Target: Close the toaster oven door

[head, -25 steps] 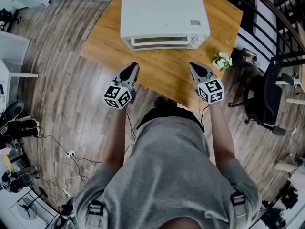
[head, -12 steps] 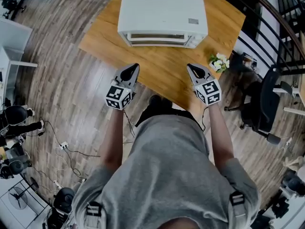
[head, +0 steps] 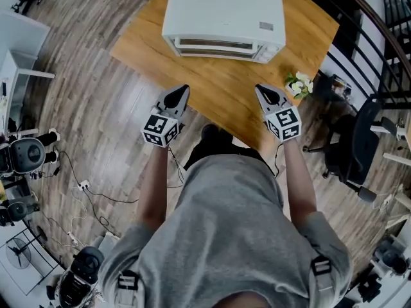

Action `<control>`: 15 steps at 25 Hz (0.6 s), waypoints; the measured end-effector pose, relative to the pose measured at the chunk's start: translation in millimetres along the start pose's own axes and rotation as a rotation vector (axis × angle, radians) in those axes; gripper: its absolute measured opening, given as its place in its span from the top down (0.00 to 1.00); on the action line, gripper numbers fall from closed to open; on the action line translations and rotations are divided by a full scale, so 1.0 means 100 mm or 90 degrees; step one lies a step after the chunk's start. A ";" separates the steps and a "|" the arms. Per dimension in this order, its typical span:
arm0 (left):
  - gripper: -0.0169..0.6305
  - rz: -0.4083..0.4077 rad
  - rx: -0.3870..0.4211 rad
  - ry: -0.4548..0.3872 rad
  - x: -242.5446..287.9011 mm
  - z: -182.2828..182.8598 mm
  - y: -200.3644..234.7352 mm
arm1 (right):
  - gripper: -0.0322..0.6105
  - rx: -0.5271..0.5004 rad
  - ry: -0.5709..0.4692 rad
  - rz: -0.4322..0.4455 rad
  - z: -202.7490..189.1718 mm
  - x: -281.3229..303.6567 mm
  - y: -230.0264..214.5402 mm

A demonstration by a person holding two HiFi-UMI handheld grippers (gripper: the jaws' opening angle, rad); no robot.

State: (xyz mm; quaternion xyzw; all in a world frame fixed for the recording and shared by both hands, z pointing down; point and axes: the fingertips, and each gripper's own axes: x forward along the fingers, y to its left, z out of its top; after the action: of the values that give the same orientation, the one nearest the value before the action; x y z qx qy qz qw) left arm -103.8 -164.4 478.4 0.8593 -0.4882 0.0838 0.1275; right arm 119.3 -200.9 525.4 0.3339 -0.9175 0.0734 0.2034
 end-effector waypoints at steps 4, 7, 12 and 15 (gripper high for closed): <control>0.95 0.003 0.001 0.002 -0.03 -0.02 -0.05 | 0.94 0.001 -0.001 0.000 -0.02 -0.03 -0.01; 0.95 0.005 0.003 0.004 -0.06 -0.01 -0.08 | 0.94 0.003 -0.004 0.001 -0.02 -0.05 -0.01; 0.95 0.005 0.007 0.006 -0.06 -0.01 -0.12 | 0.94 0.005 -0.005 0.006 -0.04 -0.05 -0.01; 0.95 0.005 0.008 0.010 -0.07 -0.02 -0.15 | 0.94 0.007 -0.006 0.006 -0.05 -0.05 0.00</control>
State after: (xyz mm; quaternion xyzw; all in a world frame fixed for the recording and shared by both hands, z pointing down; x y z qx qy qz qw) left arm -94.6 -151.0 476.7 0.8574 -0.4902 0.0941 0.1252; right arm 125.0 -196.7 528.0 0.3307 -0.9196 0.0783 0.1968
